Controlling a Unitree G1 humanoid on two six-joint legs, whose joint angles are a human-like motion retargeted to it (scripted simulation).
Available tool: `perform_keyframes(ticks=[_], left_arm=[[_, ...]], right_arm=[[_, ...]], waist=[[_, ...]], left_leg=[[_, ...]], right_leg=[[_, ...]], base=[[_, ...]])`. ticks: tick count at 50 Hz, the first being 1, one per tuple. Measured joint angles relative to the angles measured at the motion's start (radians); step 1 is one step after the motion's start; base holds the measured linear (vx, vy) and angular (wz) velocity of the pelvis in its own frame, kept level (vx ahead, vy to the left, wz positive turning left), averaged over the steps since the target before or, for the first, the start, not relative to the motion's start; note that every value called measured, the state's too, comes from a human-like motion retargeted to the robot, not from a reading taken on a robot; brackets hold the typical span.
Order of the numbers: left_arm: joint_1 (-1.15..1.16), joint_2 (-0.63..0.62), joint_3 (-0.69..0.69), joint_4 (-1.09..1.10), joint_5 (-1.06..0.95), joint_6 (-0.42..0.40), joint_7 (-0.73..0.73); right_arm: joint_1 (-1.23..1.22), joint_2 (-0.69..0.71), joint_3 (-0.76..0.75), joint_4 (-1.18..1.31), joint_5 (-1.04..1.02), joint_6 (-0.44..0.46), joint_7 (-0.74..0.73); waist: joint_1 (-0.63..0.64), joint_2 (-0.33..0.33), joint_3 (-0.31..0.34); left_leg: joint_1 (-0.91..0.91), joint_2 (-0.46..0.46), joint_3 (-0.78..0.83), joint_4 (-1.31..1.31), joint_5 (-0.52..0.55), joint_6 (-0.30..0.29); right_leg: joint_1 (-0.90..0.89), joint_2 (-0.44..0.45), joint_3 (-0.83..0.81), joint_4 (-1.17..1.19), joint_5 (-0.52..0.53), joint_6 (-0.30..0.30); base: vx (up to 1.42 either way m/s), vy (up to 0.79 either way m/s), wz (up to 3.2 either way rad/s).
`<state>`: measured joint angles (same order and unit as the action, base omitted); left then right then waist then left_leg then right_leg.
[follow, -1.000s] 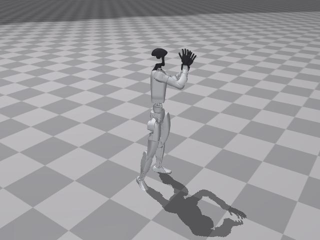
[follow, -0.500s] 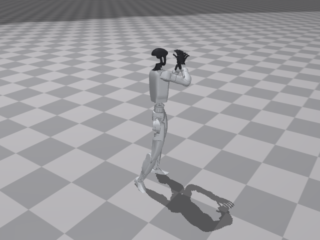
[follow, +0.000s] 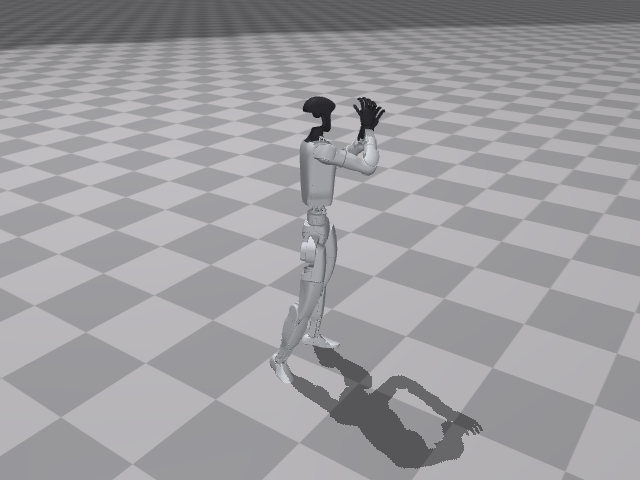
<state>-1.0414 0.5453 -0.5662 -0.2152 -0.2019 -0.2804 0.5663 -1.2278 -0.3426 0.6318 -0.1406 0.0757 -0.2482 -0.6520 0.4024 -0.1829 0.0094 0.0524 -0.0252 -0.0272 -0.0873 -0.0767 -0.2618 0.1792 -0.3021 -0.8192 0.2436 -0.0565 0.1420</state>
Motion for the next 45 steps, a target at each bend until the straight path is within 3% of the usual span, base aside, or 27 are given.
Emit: perform_keyframes(ticks=[7, 13, 20, 25, 28, 34, 40, 45], left_arm=[[0.059, 0.049, 0.107, 0.001, -0.008, -0.010, -0.023], [0.038, -0.010, 0.017, 0.033, -0.028, -0.003, -0.024], [0.088, 0.005, 0.108, -0.022, 0.014, 0.001, -0.049], [0.037, -0.041, 0.026, -0.021, 0.064, 0.023, -0.058], [0.001, -0.071, -0.008, -0.008, 0.130, 0.016, -0.014], [0.004, -0.067, 0.041, -0.005, 0.126, 0.015, -0.040], [-0.102, -0.151, -0.071, 0.079, 0.134, 0.014, -0.004], [-0.096, -0.153, -0.014, 0.064, 0.142, -0.024, 0.001]], right_arm=[[0.117, -0.055, -0.145, -0.001, 0.082, -0.040, -0.026], [0.067, 0.008, -0.013, -0.013, 0.029, -0.009, 0.003], [0.147, -0.058, -0.151, 0.022, 0.126, -0.015, 0.035], [0.116, -0.018, -0.072, -0.016, 0.129, -0.008, 0.104], [0.112, -0.012, -0.073, -0.024, 0.090, -0.017, 0.073], [0.176, -0.082, -0.220, -0.001, 0.137, -0.013, 0.066], [0.118, -0.096, -0.114, -0.071, 0.127, -0.009, 0.086], [0.154, -0.205, -0.215, -0.042, 0.130, -0.014, 0.084]], waist=[[-0.024, 0.013, 0.005], [-0.084, 0.029, -0.015], [-0.141, 0.055, 0.004], [-0.223, 0.077, 0.007], [-0.282, 0.093, 0.005], [-0.382, 0.131, 0.004], [-0.503, 0.166, 0.021], [-0.568, 0.197, 0.023]], left_leg=[[0.008, 0.022, 0.066, 0.000, 0.006, 0.001], [0.016, 0.037, 0.144, 0.001, 0.009, 0.019], [0.035, 0.062, 0.270, 0.028, -0.008, 0.042], [0.057, 0.081, 0.383, 0.048, -0.025, 0.063], [0.072, 0.092, 0.454, 0.054, -0.032, 0.073], [0.102, 0.138, 0.616, 0.056, -0.031, 0.069], [0.135, 0.175, 0.762, 0.056, -0.022, 0.069], [0.152, 0.206, 0.860, 0.064, -0.011, 0.064]], right_leg=[[-0.015, 0.027, 0.062, -0.037, -0.006, 0.019], [-0.043, 0.046, 0.143, -0.063, -0.011, 0.039], [-0.075, 0.074, 0.277, -0.092, -0.011, 0.065], [-0.103, 0.098, 0.394, -0.115, 0.000, 0.096], [-0.121, 0.116, 0.465, -0.130, 0.012, 0.114], [-0.166, 0.189, 0.610, -0.171, 0.049, 0.120], [-0.192, 0.260, 0.732, -0.216, 0.090, 0.120], [-0.202, 0.317, 0.808, -0.261, 0.133, 0.120]], base=[[-0.06, -0.11, -0.50], [-0.06, -0.11, -0.70], [-0.06, -0.12, -0.98], [-0.05, -0.11, -1.22], [-0.04, -0.11, -1.28], [-0.05, -0.17, -1.41], [-0.03, -0.18, -1.28], [-0.02, -0.20, -1.06]])
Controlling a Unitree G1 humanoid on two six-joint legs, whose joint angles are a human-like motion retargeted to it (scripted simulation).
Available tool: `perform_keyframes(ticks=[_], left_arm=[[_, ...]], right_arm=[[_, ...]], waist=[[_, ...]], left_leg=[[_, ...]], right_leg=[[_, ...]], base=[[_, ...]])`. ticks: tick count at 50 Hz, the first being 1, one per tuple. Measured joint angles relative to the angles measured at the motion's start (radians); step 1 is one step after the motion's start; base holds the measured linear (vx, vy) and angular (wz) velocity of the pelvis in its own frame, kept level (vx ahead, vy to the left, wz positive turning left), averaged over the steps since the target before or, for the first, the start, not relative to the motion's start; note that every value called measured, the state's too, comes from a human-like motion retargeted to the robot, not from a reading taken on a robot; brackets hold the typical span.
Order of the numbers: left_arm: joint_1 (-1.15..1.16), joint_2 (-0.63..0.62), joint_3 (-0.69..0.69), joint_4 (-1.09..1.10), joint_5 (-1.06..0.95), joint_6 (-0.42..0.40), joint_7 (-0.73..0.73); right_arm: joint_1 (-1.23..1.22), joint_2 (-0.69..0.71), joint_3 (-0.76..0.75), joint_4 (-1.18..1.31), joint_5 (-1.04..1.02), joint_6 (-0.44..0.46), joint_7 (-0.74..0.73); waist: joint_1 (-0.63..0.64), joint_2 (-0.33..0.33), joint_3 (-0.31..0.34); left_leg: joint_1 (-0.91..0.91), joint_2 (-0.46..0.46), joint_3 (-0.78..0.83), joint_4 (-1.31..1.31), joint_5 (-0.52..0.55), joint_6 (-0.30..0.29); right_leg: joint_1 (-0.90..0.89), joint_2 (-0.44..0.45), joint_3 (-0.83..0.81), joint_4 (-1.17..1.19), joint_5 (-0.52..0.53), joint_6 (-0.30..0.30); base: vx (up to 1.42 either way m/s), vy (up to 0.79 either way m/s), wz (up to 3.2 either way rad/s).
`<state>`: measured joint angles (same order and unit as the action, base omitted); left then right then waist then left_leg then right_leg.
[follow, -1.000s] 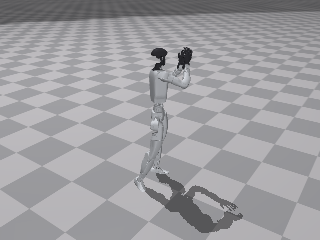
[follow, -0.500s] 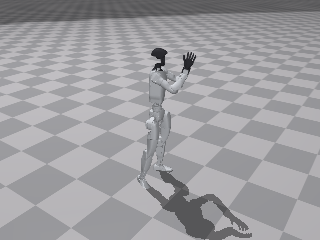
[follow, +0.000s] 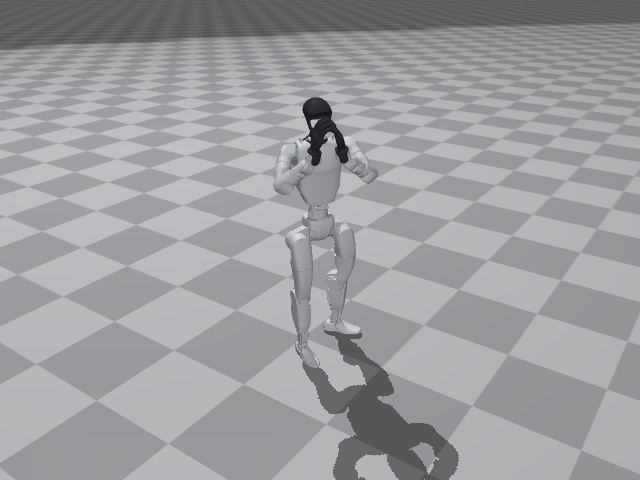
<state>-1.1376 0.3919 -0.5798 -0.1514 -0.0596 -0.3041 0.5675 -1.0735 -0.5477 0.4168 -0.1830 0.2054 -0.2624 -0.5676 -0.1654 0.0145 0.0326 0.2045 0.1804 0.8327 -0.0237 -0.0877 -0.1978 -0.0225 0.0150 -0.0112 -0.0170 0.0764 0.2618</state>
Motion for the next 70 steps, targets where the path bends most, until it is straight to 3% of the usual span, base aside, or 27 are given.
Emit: perform_keyframes(ticks=[3, 9, 15, 21, 25, 28, 35, 41, 46, 49, 53, 58, 61, 66, 70], left_arm=[[0.005, -0.009, 0.015, 0.004, -0.047, -0.006, 0.017], [-0.057, -0.094, -0.089, 0.053, -0.091, -0.014, 0.046], [-0.031, -0.093, 0.005, 0.025, -0.059, -0.004, 0.018], [-0.071, -0.174, -0.093, 0.071, -0.114, -0.006, 0.082], [-0.056, -0.142, -0.060, 0.046, -0.135, -0.021, 0.019], [-0.071, -0.128, -0.060, 0.052, -0.154, -0.023, 0.045], [-0.203, -0.181, -0.172, 0.131, -0.187, -0.024, 0.069], [-0.150, -0.100, -0.090, 0.062, -0.123, -0.037, 0.077], [-0.184, -0.194, -0.170, 0.148, -0.179, -0.015, 0.073], [-0.186, -0.184, -0.188, 0.206, -0.181, -0.030, 0.072], [-0.127, -0.103, -0.130, 0.208, -0.159, -0.041, 0.036], [-0.099, -0.155, -0.135, 0.222, -0.206, -0.026, 0.035], [-0.098, -0.162, -0.155, 0.229, -0.196, -0.028, 0.050], [-0.022, -0.076, -0.090, 0.186, -0.178, -0.025, 0.039], [0.026, -0.102, -0.058, 0.198, -0.197, -0.005, 0.026]], right_arm=[[0.017, -0.016, -0.042, 0.003, -0.019, 0.006, -0.052], [-0.029, -0.069, 0.118, -0.097, -0.128, 0.032, -0.029], [0.041, -0.118, -0.047, -0.052, -0.072, 0.025, -0.043], [0.036, -0.154, 0.137, -0.149, -0.116, 0.029, -0.041], [0.080, -0.190, 0.053, -0.122, -0.055, 0.023, 0.004], [0.113, -0.177, -0.013, -0.102, -0.016, 0.009, -0.067], [0.099, -0.156, 0.032, -0.162, -0.049, 0.013, -0.086], [0.164, -0.206, -0.104, -0.106, 0.049, -0.024, -0.116], [0.108, -0.138, 0.013, -0.129, 0.045, 0.001, -0.080], [0.098, -0.122, 0.056, -0.081, 0.046, -0.005, -0.093], [0.134, -0.140, 0.001, -0.004, 0.086, -0.010, -0.058], [0.125, -0.072, 0.042, -0.022, 0.095, 0.003, -0.057], [0.097, -0.042, 0.095, -0.017, 0.101, -0.003, -0.052], [0.115, -0.066, 0.053, 0.058, 0.113, -0.008, -0.045], [0.146, -0.007, 0.039, 0.032, 0.121, -0.004, -0.052]], waist=[[-0.042, 0.005, -0.003], [-0.111, 0.016, 0.000], [-0.152, 0.036, 0.034], [-0.179, 0.032, 0.032], [-0.192, 0.056, 0.037], [-0.196, 0.062, 0.034], [-0.211, 0.065, 0.023], [-0.222, 0.063, 0.027], [-0.218, 0.043, 0.017], [-0.214, 0.032, 0.017], [-0.199, 0.016, 0.023], [-0.165, -0.020, 0.022], [-0.137, -0.039, 0.020], [-0.070, -0.065, 0.020], [-0.006, -0.088, -0.003]], left_leg=[[0.012, 0.009, 0.051, 0.002, 0.008, 0.000], [0.038, 0.019, 0.127, 0.009, 0.014, 0.008], [0.070, 0.021, 0.182, 0.020, 0.013, 0.018], [0.095, 0.026, 0.223, 0.032, 0.013, 0.028], [0.105, 0.031, 0.242, 0.041, 0.011, 0.032], [0.110, 0.033, 0.253, 0.046, 0.012, 0.036], [0.123, 0.032, 0.274, 0.046, 0.013, 0.040], [0.125, 0.029, 0.284, 0.047, 0.012, 0.040], [0.127, 0.025, 0.286, 0.051, 0.010, 0.045], [0.124, 0.025, 0.280, 0.055, 0.008, 0.047], [0.114, 0.027, 0.260, 0.065, 0.003, 0.045], [0.088, 0.026, 0.206, 0.080, -0.009, 0.046], [0.063, 0.024, 0.156, 0.088, -0.016, 0.044], [0.012, 0.015, 0.045, 0.101, -0.029, 0.037], [-0.038, -0.003, -0.063, 0.104, -0.037, 0.033]], right_leg=[[0.000, 0.025, 0.044, -0.026, 0.022, 0.000], [0.007, 0.055, 0.112, -0.062, 0.052, 0.000], [0.020, 0.070, 0.170, -0.070, 0.057, 0.000], [0.032, 0.084, 0.211, -0.070, 0.054, 0.000], [0.036, 0.093, 0.229, -0.070, 0.054, 0.000], [0.037, 0.097, 0.241, -0.070, 0.055, 0.000], [0.041, 0.105, 0.260, -0.070, 0.055, 0.000], [0.039, 0.103, 0.270, -0.070, 0.057, 0.000], [0.040, 0.097, 0.271, -0.070, 0.055, 0.000], [0.041, 0.093, 0.264, -0.070, 0.055, 0.000], [0.043, 0.084, 0.241, -0.070, 0.055, 0.000], [0.044, 0.057, 0.190, -0.070, 0.049, 0.000], [0.042, 0.035, 0.147, -0.063, 0.040, 0.000], [0.027, -0.009, 0.053, -0.016, 0.003, 0.000], [0.019, -0.056, -0.038, 0.022, -0.033, 0.000]], base=[[-0.01, -0.18, -0.91], [0.02, -0.12, -0.70], [0.02, -0.06, -0.51], [0.03, -0.07, -0.39], [0.02, -0.06, -0.28], [0.02, -0.04, -0.23], [0.01, -0.01, -0.08], [0.00, 0.00, 0.00], [0.00, 0.00, 0.00], [0.00, 0.00, 0.00], [-0.05, 0.03, 0.27], [-0.05, 0.08, 0.57], [-0.04, 0.13, 0.87], [-0.03, 0.17, 1.18], [0.00, 0.21, 1.45]])
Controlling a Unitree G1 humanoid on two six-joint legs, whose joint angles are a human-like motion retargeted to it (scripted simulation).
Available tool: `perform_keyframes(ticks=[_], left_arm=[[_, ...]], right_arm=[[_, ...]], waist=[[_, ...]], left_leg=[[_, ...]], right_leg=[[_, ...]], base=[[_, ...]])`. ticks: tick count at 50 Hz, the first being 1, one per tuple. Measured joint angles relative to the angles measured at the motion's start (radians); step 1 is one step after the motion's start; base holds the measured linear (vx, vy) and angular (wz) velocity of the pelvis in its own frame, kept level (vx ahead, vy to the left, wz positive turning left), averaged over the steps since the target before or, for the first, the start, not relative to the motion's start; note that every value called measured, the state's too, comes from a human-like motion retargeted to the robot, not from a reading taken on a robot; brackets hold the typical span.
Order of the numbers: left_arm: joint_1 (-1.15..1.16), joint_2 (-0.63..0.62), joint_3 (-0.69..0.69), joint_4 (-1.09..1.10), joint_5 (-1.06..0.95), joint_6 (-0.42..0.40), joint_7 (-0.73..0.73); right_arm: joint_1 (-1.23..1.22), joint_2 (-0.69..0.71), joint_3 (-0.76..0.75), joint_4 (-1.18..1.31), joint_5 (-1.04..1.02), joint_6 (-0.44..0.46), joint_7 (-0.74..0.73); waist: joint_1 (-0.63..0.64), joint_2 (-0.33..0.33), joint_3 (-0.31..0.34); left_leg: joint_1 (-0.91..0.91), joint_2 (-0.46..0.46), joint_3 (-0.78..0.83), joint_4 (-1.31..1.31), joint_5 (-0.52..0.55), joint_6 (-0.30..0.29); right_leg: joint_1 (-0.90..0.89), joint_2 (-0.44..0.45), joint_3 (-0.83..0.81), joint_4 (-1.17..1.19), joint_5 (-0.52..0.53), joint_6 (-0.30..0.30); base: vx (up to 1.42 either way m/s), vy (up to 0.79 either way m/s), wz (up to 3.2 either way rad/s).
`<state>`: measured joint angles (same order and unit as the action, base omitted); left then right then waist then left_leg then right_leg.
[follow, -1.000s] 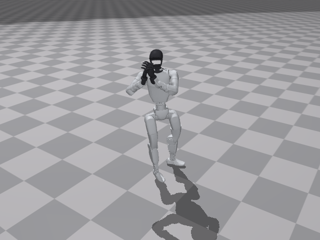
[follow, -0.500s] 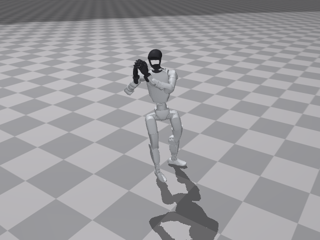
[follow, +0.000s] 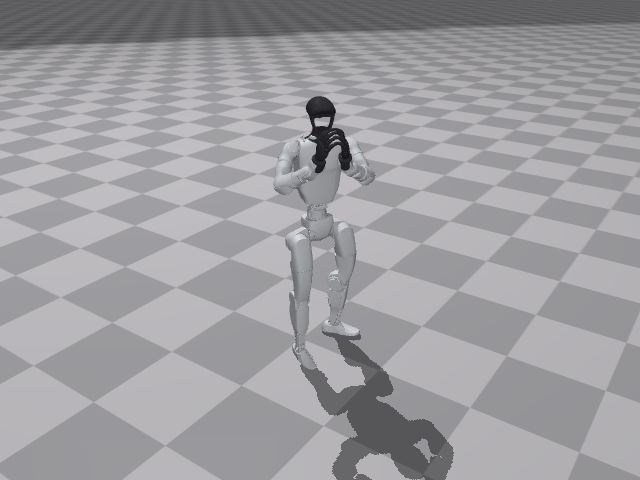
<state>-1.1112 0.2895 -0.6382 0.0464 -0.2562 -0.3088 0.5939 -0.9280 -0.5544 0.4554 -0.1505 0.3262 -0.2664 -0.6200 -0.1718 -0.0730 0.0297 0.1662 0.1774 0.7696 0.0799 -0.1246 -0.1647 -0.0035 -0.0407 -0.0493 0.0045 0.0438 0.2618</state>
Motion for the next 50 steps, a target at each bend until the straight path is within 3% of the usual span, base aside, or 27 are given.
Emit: perform_keyframes(ticks=[5, 10, 13, 17, 22, 25, 29, 33, 39, 43, 45, 50], left_arm=[[-0.004, 0.038, -0.082, -0.007, -0.010, 0.006, -0.008], [0.019, 0.160, -0.087, -0.013, -0.053, 0.007, -0.005], [0.018, 0.142, -0.081, 0.006, -0.041, 0.035, -0.020], [0.061, 0.127, -0.112, -0.055, -0.011, 0.035, 0.004], [0.201, 0.242, -0.017, -0.149, 0.000, 0.013, -0.043], [0.222, 0.244, 0.034, -0.129, -0.046, 0.023, -0.028], [0.159, 0.235, -0.002, -0.113, -0.016, 0.032, -0.081], [0.167, 0.259, -0.010, -0.161, 0.050, -0.003, -0.067], [0.237, 0.260, 0.121, -0.242, 0.064, -0.006, -0.031], [0.182, 0.213, 0.026, -0.244, 0.073, 0.003, 0.004], [0.175, 0.208, -0.008, -0.249, 0.100, -0.008, 0.044], [0.229, 0.297, 0.101, -0.265, 0.096, -0.022, -0.011]], right_arm=[[-0.021, 0.009, 0.106, -0.036, 0.011, -0.023, 0.001], [0.037, -0.038, 0.041, 0.031, 0.098, -0.058, -0.028], [0.034, 0.027, 0.019, 0.044, 0.089, -0.047, -0.051], [-0.006, 0.121, 0.111, -0.001, 0.107, -0.058, -0.029], [0.012, 0.092, 0.112, -0.034, 0.026, -0.062, 0.036], [0.028, 0.131, 0.066, -0.006, 0.016, -0.073, -0.058], [-0.053, 0.176, 0.119, 0.006, -0.062, -0.026, 0.039], [-0.100, 0.139, 0.151, -0.023, -0.132, -0.061, 0.005], [-0.063, 0.083, 0.012, -0.024, -0.189, -0.056, -0.071], [-0.111, 0.113, 0.165, -0.056, -0.188, -0.057, 0.012], [-0.124, 0.115, 0.203, -0.059, -0.204, -0.075, -0.019], [-0.067, 0.104, 0.069, -0.045, -0.199, -0.075, -0.010]], waist=[[0.093, -0.024, 0.005], [0.180, -0.043, 0.014], [0.236, -0.054, 0.013], [0.307, -0.068, 0.002], [0.409, -0.086, -0.006], [0.472, -0.099, -0.008], [0.530, -0.112, -0.003], [0.571, -0.118, -0.006], [0.602, -0.114, -0.010], [0.596, -0.108, -0.014], [0.594, -0.100, -0.017], [0.582, -0.105, -0.009]], left_leg=[[-0.043, -0.045, -0.153, -0.017, 0.000, -0.005], [-0.064, -0.105, -0.325, -0.049, 0.012, -0.010], [-0.075, -0.121, -0.417, -0.070, 0.025, -0.023], [-0.088, -0.141, -0.531, -0.102, 0.044, -0.038], [-0.098, -0.162, -0.664, -0.138, 0.067, -0.059], [-0.098, -0.173, -0.738, -0.161, 0.081, -0.071], [-0.102, -0.185, -0.826, -0.167, 0.084, -0.082], [-0.113, -0.194, -0.900, -0.167, 0.083, -0.094], [-0.114, -0.221, -0.978, -0.167, 0.079, -0.097], [-0.115, -0.226, -1.012, -0.167, 0.077, -0.097], [-0.116, -0.225, -1.024, -0.167, 0.077, -0.097], [-0.116, -0.223, -1.037, -0.167, 0.073, -0.097]], right_leg=[[0.028, -0.069, -0.132, 0.025, -0.037, 0.000], [0.086, -0.143, -0.293, 0.052, -0.072, -0.002], [0.109, -0.161, -0.385, 0.077, -0.090, -0.023], [0.130, -0.185, -0.501, 0.124, -0.110, -0.046], [0.162, -0.213, -0.638, 0.178, -0.119, -0.067], [0.187, -0.225, -0.712, 0.203, -0.115, -0.085], [0.216, -0.244, -0.791, 0.248, -0.104, -0.113], [0.227, -0.267, -0.851, 0.308, -0.085, -0.134], [0.245, -0.310, -0.906, 0.380, -0.056, -0.153], [0.249, -0.317, -0.909, 0.402, -0.045, -0.176], [0.246, -0.317, -0.899, 0.410, -0.042, -0.188], [0.234, -0.319, -0.860, 0.428, -0.044, -0.200]], base=[[0.03, 0.23, 1.65], [0.06, 0.21, 1.83], [0.07, 0.12, 1.66], [0.09, 0.11, 1.54], [0.10, 0.11, 1.45], [0.11, 0.11, 1.40], [0.11, 0.12, 1.27], [0.10, 0.12, 1.08], [0.09, 0.14, 0.77], [0.05, 0.08, 0.44], [0.03, 0.05, 0.29], [0.00, 0.01, 0.04]])
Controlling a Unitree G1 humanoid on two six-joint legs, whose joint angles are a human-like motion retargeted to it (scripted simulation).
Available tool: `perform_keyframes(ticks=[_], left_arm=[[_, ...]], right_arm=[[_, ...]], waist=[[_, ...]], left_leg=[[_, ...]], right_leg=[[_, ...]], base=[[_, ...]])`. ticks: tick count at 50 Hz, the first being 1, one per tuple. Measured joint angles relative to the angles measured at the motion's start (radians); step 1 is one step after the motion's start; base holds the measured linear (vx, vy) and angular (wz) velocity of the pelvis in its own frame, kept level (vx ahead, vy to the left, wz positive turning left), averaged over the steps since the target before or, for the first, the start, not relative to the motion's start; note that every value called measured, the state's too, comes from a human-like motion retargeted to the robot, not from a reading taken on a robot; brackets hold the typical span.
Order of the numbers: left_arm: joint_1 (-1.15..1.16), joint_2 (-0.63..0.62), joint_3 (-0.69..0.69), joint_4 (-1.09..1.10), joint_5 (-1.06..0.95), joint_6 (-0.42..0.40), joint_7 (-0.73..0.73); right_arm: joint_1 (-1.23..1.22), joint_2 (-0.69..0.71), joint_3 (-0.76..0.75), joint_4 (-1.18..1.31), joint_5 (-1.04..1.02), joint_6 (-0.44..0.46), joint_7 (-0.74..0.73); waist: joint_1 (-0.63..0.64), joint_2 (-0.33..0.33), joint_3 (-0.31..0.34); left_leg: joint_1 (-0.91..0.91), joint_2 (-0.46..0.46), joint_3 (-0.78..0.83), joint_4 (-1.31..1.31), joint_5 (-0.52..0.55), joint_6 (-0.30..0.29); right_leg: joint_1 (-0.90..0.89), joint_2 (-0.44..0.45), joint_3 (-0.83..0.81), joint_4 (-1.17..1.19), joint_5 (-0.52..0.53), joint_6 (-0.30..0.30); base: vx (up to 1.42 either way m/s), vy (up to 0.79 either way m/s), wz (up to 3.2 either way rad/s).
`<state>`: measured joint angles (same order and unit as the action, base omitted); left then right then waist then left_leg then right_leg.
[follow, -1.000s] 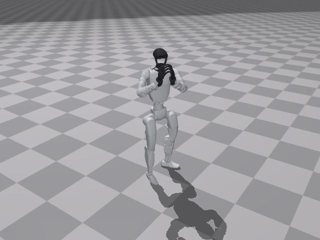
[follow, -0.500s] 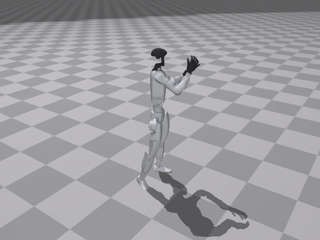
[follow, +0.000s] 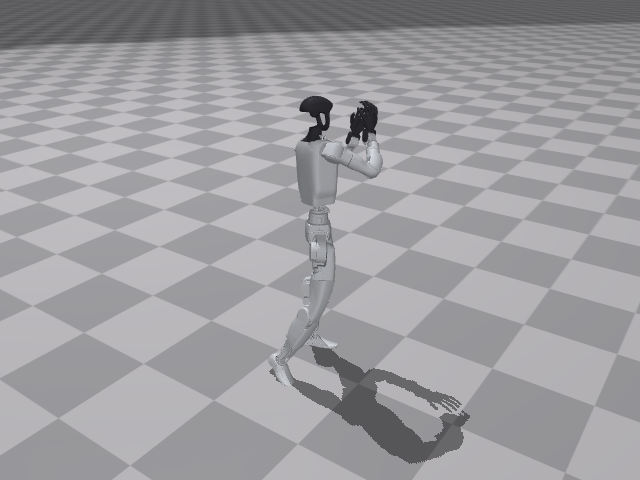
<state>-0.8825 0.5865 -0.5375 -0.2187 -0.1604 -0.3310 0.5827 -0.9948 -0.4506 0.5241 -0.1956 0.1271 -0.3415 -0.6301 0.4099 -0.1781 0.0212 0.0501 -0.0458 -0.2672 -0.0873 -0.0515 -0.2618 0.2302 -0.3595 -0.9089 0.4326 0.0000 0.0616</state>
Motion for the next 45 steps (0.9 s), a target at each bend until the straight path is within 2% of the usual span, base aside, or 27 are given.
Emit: perform_keyframes(ticks=[3, 7, 9, 12, 15, 17, 20, 22, 26, 28, 30, 33, 35, 39, 43, 45], left_arm=[[-0.003, -0.016, 0.033, 0.012, -0.025, 0.008, 0.027], [-0.064, -0.049, -0.058, 0.024, -0.036, 0.019, -0.002], [-0.063, -0.055, -0.071, 0.015, -0.005, 0.007, 0.017], [-0.023, -0.027, 0.001, -0.019, 0.016, -0.009, -0.009], [0.003, -0.014, 0.078, -0.041, -0.009, -0.012, 0.047], [-0.017, -0.033, 0.065, -0.040, -0.028, -0.001, 0.057], [-0.073, -0.068, -0.044, -0.040, -0.049, 0.017, 0.006], [-0.092, -0.075, -0.093, -0.046, -0.006, 0.007, 0.013], [-0.034, -0.070, -0.012, -0.082, 0.069, -0.007, -0.059], [-0.001, -0.097, 0.035, -0.094, 0.046, -0.004, -0.032], [-0.004, -0.124, 0.035, -0.085, 0.053, 0.007, 0.000], [-0.062, -0.162, -0.045, -0.035, 0.084, 0.030, 0.010], [-0.079, -0.144, -0.074, -0.015, 0.104, 0.013, 0.051], [-0.072, -0.144, -0.033, -0.019, 0.080, 0.032, -0.014], [-0.056, -0.183, 0.017, -0.011, 0.025, 0.031, 0.048], [-0.081, -0.219, -0.013, 0.008, 0.020, 0.041, 0.029]], right_arm=[[0.014, 0.012, -0.029, 0.010, -0.001, 0.000, -0.083], [-0.072, 0.038, 0.092, -0.033, -0.061, 0.027, -0.003], [-0.099, 0.014, 0.118, -0.047, -0.104, 0.020, -0.015], [-0.066, -0.036, 0.051, -0.050, -0.112, 0.008, -0.004], [0.003, -0.036, -0.058, -0.037, -0.091, 0.006, -0.126], [0.027, -0.005, -0.088, -0.043, -0.084, 0.007, -0.173], [0.008, 0.031, 0.002, -0.101, -0.110, 0.023, -0.065], [-0.004, 0.029, 0.053, -0.136, -0.181, 0.025, -0.071], [0.088, 0.009, -0.055, -0.162, -0.176, -0.001, -0.020], [0.136, -0.008, -0.122, -0.163, -0.142, -0.003, -0.079], [0.151, -0.014, -0.128, -0.162, -0.127, -0.004, -0.132], [0.092, -0.008, -0.010, -0.186, -0.125, 0.005, -0.052], [0.075, 0.025, 0.037, -0.186, -0.149, 0.002, -0.071], [0.113, -0.034, -0.060, -0.176, -0.110, 0.018, 0.009], [0.147, -0.038, -0.124, -0.156, -0.134, 0.044, -0.127], [0.130, -0.012, -0.107, -0.154, -0.138, 0.058, -0.094]], waist=[[0.002, -0.007, -0.003], [-0.001, -0.009, -0.013], [0.002, -0.006, -0.017], [0.004, -0.007, -0.016], [0.004, -0.012, -0.010], [0.001, -0.014, -0.013], [-0.011, -0.012, -0.020], [-0.023, -0.010, -0.022], [-0.043, -0.001, -0.019], [-0.047, 0.007, -0.018], [-0.056, 0.013, -0.019], [-0.085, 0.026, -0.023], [-0.128, 0.030, -0.040], [-0.167, 0.049, -0.020], [-0.221, 0.055, -0.023], [-0.251, 0.059, -0.027]], left_leg=[[0.000, -0.001, 0.000, 0.000, -0.003, 0.000], [0.000, -0.004, 0.008, 0.000, -0.008, 0.001], [0.000, -0.004, 0.012, 0.000, -0.009, 0.000], [0.003, -0.005, 0.022, 0.000, -0.012, 0.000], [0.006, -0.006, 0.036, 0.000, -0.016, 0.000], [0.005, -0.004, 0.046, 0.000, -0.018, 0.000], [0.004, -0.002, 0.067, 0.000, -0.019, 0.000], [0.003, -0.001, 0.085, 0.000, -0.018, 0.000], [0.004, 0.003, 0.133, 0.000, -0.016, 0.000], [0.007, 0.005, 0.162, 0.000, -0.014, 0.000], [0.009, 0.014, 0.197, 0.000, -0.012, 0.000], [0.013, 0.033, 0.257, 0.000, -0.010, 0.005], [0.014, 0.042, 0.304, 0.000, -0.009, 0.015], [0.034, 0.061, 0.401, 0.004, -0.014, 0.036], [0.048, 0.081, 0.511, 0.024, -0.033, 0.054], [0.057, 0.090, 0.571, 0.033, -0.043, 0.064]], right_leg=[[-0.004, -0.001, 0.015, 0.000, -0.003, 0.000], [-0.005, 0.000, 0.021, -0.010, -0.007, 0.006], [-0.003, 0.002, 0.021, -0.019, -0.008, 0.009], [0.000, 0.004, 0.022, -0.031, -0.010, 0.019], [0.002, 0.006, 0.023, -0.041, -0.015, 0.030], [0.000, 0.008, 0.024, -0.048, -0.022, 0.035], [-0.005, 0.012, 0.028, -0.059, -0.035, 0.040], [-0.010, 0.014, 0.032, -0.069, -0.043, 0.045], [-0.018, 0.023, 0.048, -0.099, -0.057, 0.057], [-0.023, 0.028, 0.064, -0.116, -0.061, 0.065], [-0.033, 0.038, 0.088, -0.135, -0.064, 0.075], [-0.056, 0.056, 0.144, -0.158, -0.068, 0.088], [-0.079, 0.063, 0.191, -0.168, -0.069, 0.103], [-0.111, 0.084, 0.297, -0.187, -0.072, 0.122], [-0.144, 0.111, 0.412, -0.219, -0.070, 0.154], [-0.161, 0.126, 0.473, -0.238, -0.067, 0.172]], base=[[0.00, 0.00, 0.00], [0.00, 0.00, 0.00], [0.00, 0.00, 0.00], [0.00, 0.00, 0.00], [-0.01, -0.01, -0.20], [-0.02, -0.03, -0.25], [-0.03, -0.04, -0.34], [-0.04, -0.05, -0.46], [-0.05, -0.06, -0.62], [-0.06, -0.08, -0.78], [-0.07, -0.12, -0.93], [-0.07, -0.15, -1.13], [-0.07, -0.14, -1.26], [-0.07, -0.14, -1.37], [-0.05, -0.15, -1.53], [-0.04, -0.14, -1.63]])
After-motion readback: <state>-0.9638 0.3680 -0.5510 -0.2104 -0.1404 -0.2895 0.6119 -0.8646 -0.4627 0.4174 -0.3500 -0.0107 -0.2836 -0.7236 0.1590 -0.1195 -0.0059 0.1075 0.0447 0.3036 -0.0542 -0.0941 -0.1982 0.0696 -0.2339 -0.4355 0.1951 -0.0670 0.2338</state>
